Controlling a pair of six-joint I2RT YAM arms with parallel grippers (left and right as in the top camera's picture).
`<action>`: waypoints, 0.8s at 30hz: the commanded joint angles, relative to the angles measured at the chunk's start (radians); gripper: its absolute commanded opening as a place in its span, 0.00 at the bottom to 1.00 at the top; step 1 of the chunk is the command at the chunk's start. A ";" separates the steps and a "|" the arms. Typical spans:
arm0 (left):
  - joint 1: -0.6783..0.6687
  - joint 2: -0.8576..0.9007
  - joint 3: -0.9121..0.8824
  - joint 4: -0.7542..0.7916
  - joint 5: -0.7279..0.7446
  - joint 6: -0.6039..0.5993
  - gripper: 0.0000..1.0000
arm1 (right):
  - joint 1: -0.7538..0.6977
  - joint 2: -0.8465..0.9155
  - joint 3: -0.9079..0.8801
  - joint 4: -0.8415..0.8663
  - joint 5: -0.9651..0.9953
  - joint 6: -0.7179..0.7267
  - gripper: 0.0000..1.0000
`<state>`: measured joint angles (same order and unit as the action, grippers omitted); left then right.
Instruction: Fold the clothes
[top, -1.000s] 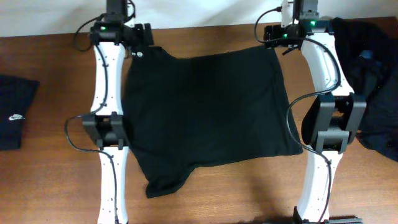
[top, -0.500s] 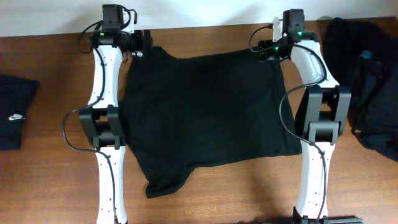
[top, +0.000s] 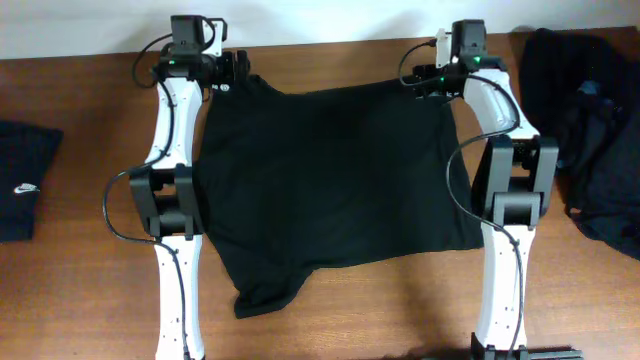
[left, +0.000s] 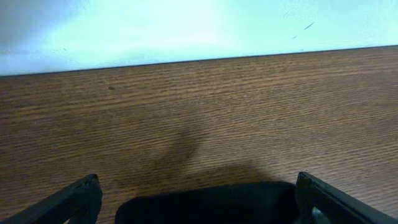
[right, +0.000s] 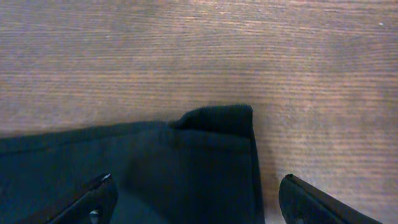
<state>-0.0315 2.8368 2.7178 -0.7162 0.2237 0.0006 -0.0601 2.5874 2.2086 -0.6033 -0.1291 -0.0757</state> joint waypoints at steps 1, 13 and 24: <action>0.003 -0.021 -0.015 0.016 0.017 0.016 0.98 | 0.003 0.020 0.013 0.016 0.001 0.006 0.88; 0.002 -0.021 -0.052 0.040 0.016 0.043 0.98 | 0.003 0.053 0.013 0.043 0.002 0.006 0.87; 0.004 -0.021 -0.053 0.006 0.012 0.042 0.81 | 0.003 0.075 0.013 0.036 0.001 0.006 0.74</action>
<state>-0.0315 2.8368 2.6720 -0.7021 0.2253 0.0299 -0.0593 2.6137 2.2162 -0.5533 -0.1226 -0.0811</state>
